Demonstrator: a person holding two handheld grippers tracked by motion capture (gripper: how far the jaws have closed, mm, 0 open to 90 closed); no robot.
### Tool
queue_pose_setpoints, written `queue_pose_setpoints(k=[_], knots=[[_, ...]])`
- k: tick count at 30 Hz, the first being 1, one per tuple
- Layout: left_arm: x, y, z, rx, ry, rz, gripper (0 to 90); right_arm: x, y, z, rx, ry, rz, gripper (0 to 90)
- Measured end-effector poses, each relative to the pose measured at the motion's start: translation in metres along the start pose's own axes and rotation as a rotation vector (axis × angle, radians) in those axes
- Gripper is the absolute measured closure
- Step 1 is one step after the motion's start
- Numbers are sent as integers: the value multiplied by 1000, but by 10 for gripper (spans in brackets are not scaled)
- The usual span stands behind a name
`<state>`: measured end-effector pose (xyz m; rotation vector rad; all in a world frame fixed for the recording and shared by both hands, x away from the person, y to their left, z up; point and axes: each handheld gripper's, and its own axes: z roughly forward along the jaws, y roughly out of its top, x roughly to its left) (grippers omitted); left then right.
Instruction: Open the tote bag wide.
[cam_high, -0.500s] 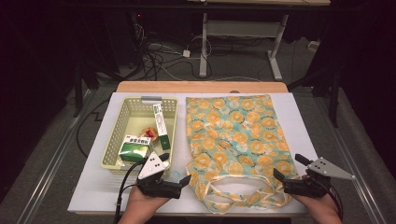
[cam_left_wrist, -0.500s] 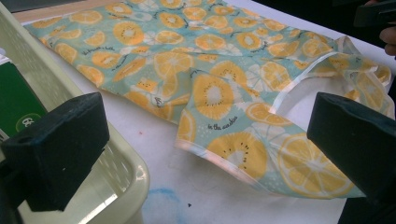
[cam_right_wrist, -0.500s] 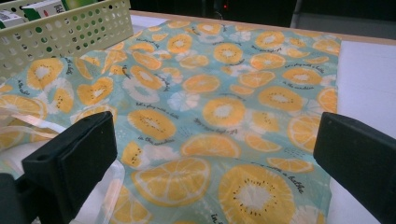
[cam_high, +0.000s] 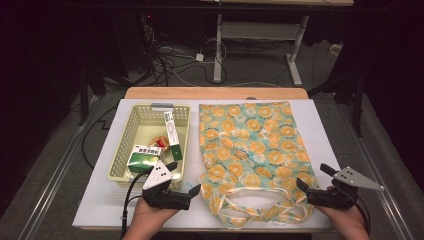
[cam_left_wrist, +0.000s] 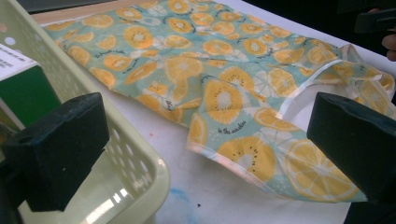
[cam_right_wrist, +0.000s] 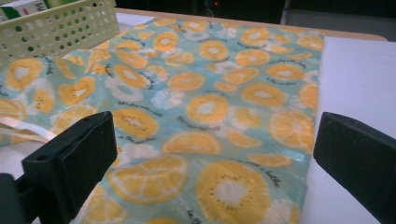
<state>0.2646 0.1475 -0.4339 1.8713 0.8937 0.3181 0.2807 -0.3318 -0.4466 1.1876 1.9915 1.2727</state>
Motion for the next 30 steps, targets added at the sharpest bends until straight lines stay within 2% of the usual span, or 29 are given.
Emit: queue_pose_setpoints(k=[4,6,8,10,11,12,15,17,21,22,24,26,29,30], knots=[[7,0,-5,-3,19,-8,0,-11,-3,1,33,-23,23,0],[15,0,-9,6,10,-43,0,-17,-5,1,59,-35,40,18],[17,0,-9,15,15,-42,0,-19,-6,1,65,-38,45,34],[22,-1,-12,45,25,-32,0,-24,-8,-1,85,-37,73,108],[25,-1,-14,55,27,-35,0,-24,-8,-1,85,-37,73,108],[28,-2,-17,58,34,-37,0,-27,-9,-1,108,-39,87,156],[34,-5,-26,57,54,-36,0,-29,-11,0,129,-39,108,190],[37,-9,-29,53,61,-39,0,-33,-14,1,150,-36,130,290],[38,-16,-34,43,69,-32,0,-37,-17,3,181,-33,155,337],[38,-17,-35,41,71,-32,0,-39,-19,4,194,-35,175,372],[37,-19,-37,45,59,-41,0,-39,-20,4,199,-38,190,392],[36,-20,-40,47,64,-46,0,-41,-24,5,228,-28,219,465],[36,-19,-41,52,77,-38,0,-41,-25,7,250,-24,222,513],[37,-19,-41,61,84,-37,0,-41,-27,8,267,-15,220,584]])
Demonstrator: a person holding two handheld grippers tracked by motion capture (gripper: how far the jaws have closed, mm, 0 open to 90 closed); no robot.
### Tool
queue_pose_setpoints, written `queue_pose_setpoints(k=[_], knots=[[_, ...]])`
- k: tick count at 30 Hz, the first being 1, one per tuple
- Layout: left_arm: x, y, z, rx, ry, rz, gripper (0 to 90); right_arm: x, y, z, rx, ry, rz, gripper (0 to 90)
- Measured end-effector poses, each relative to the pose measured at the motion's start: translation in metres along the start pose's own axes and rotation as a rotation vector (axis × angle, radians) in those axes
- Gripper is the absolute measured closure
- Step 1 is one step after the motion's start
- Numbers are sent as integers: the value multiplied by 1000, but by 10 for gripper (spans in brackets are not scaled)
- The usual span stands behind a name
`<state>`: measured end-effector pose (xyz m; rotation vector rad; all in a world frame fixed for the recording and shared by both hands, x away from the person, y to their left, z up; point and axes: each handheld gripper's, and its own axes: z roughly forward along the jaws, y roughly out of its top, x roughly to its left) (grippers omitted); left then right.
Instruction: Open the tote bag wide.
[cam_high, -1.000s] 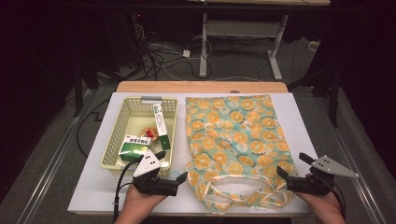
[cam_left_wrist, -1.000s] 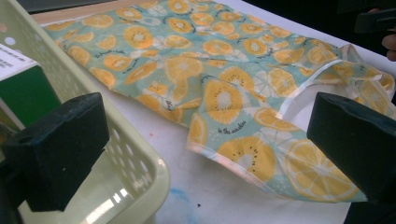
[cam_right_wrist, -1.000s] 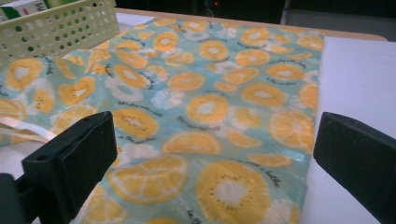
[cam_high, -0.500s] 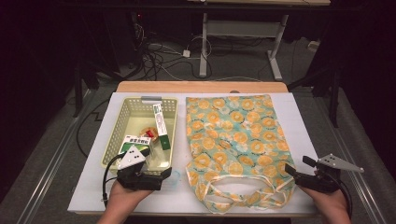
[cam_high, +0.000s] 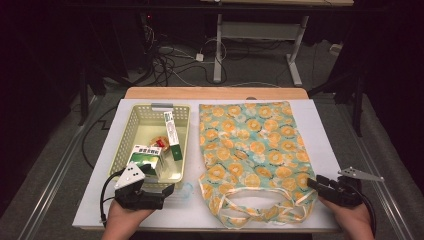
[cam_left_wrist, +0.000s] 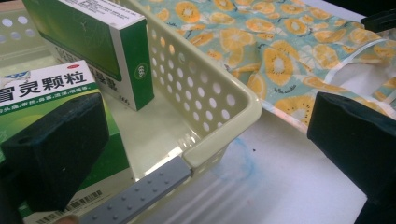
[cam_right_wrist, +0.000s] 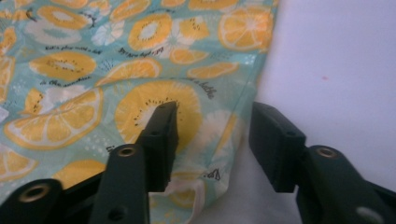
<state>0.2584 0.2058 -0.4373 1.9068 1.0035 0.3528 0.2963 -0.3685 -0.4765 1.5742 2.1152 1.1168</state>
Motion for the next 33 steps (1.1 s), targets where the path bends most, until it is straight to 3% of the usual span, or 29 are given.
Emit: queue_pose_setpoints(k=[2,3,4,5,7,9,11,12,20,24,26,28,30,31,33], knots=[[0,0,0,6,5,1,0,0,-1,1,6,2,2,637],[1,-1,-1,10,6,0,0,1,-1,1,17,-1,1,736],[2,-1,-1,9,4,-5,0,1,-2,1,17,-3,-8,777],[3,-1,-2,11,1,-9,0,1,-2,1,17,-3,-8,777],[5,0,-1,27,-6,-9,0,4,-2,1,25,-3,-24,862],[6,1,-1,28,-14,0,0,8,-4,-1,25,4,-74,898],[7,2,-2,9,-9,1,0,11,-5,-2,31,9,-76,900],[7,3,-3,2,-4,-3,0,17,-8,-4,36,21,-106,900],[14,5,-9,-24,5,-32,0,46,-12,-6,48,68,-195,900],[15,4,-11,-48,10,-41,0,68,-14,-3,65,125,-254,900],[14,4,-12,-61,13,-29,0,74,-14,-2,71,133,-248,900],[12,4,-11,-37,-5,-36,0,86,-15,3,83,172,-285,900],[12,4,-11,-36,-9,-33,0,90,-16,3,91,176,-294,895],[12,4,-11,-38,-14,-36,0,92,-15,2,87,181,-300,825],[10,4,-11,-46,-18,-38,0,91,-13,-1,73,187,-294,804]])
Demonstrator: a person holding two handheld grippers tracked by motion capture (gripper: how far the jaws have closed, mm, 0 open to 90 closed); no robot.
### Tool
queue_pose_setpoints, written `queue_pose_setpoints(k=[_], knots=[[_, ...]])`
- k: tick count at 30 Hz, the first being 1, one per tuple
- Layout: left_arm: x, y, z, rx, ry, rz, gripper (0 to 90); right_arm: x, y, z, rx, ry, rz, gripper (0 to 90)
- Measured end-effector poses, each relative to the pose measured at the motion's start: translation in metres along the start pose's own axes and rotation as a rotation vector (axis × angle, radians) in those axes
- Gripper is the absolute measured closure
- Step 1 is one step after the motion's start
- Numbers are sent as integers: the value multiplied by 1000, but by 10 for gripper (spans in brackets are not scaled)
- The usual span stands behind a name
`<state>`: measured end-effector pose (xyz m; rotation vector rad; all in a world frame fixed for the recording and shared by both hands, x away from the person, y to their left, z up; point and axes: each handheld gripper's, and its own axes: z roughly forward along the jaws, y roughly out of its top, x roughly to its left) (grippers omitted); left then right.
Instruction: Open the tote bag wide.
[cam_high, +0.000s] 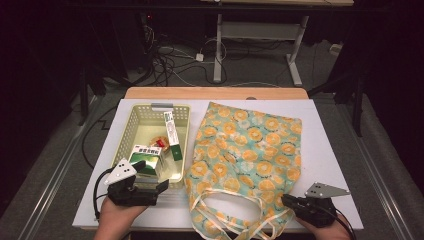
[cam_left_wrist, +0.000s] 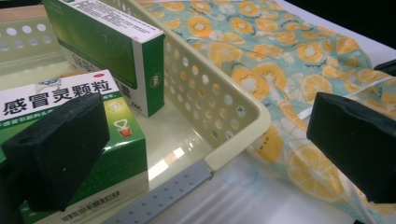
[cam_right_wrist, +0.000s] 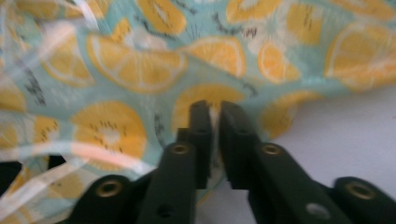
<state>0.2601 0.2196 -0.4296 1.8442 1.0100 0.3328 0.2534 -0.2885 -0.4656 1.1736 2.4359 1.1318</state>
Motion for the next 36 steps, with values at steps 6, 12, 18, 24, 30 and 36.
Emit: queue_pose_setpoints(k=[6,12,18,24,30,36], knots=[[1,-3,0,-19,-11,-7,0,-9,8,-23,-121,-6,9,718],[0,-3,1,-4,11,12,0,-35,15,-18,-143,-98,54,567],[-1,-3,3,6,7,12,0,-74,27,8,-100,-164,125,510],[1,-5,3,13,2,8,0,-98,42,27,-87,-201,142,476],[0,-5,3,7,4,4,0,-131,63,47,-81,-250,208,467],[1,-6,4,8,5,-1,0,-162,85,76,-28,-308,256,394]])
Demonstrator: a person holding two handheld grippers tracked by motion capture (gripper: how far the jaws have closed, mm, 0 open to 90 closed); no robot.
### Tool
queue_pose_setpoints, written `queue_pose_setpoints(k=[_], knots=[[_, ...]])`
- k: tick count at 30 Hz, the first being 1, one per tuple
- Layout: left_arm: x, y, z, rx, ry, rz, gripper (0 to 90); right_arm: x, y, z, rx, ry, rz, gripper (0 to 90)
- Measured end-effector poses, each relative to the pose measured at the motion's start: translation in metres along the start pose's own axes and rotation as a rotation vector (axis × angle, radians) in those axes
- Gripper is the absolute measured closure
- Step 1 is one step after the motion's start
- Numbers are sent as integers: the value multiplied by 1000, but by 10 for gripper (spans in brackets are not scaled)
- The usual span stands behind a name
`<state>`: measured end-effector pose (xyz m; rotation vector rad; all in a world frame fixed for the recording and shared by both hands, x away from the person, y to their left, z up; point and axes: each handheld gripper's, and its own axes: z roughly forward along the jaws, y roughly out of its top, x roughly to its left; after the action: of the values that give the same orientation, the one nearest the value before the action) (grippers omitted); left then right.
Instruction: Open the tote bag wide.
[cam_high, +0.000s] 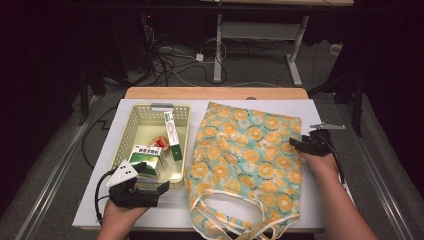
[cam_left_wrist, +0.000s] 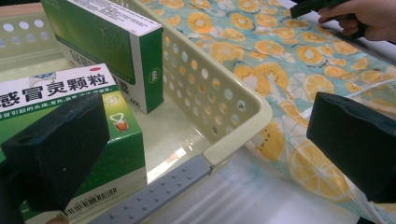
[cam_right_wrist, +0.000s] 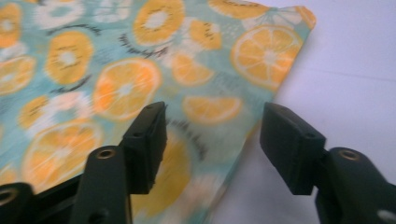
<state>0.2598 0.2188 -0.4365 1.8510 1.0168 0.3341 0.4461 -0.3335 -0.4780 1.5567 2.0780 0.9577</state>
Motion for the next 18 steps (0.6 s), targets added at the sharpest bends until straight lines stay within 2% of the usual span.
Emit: queue_pose_setpoints(k=[2,4,5,6,7,8,9,10,11,14,16,17,18], knots=[[1,-1,2,7,-3,-1,0,-3,3,9,16,-33,-13,380],[0,-2,2,10,-5,-1,0,-4,5,12,14,-36,-16,421],[0,-2,2,14,-6,3,0,1,3,12,20,-16,-71,602],[0,-2,2,14,-6,5,0,1,3,12,20,-16,-71,602],[0,-2,2,10,-5,4,0,2,3,12,22,0,-86,653],[-1,-2,2,9,-6,4,0,3,3,11,27,19,-90,732],[-1,-1,2,10,-5,4,0,3,1,9,40,68,-94,889],[-1,-1,2,8,-6,4,0,3,1,9,40,68,-94,889],[-2,0,1,8,-8,4,0,4,1,9,41,101,-100,898],[-3,0,1,5,-12,5,0,11,0,8,38,99,-146,900],[-4,1,2,7,-14,6,0,10,3,7,11,71,-129,900],[-4,1,2,7,-16,6,0,6,9,6,-21,46,-94,900],[-4,1,2,5,-18,5,0,2,14,5,-40,25,-91,900]])
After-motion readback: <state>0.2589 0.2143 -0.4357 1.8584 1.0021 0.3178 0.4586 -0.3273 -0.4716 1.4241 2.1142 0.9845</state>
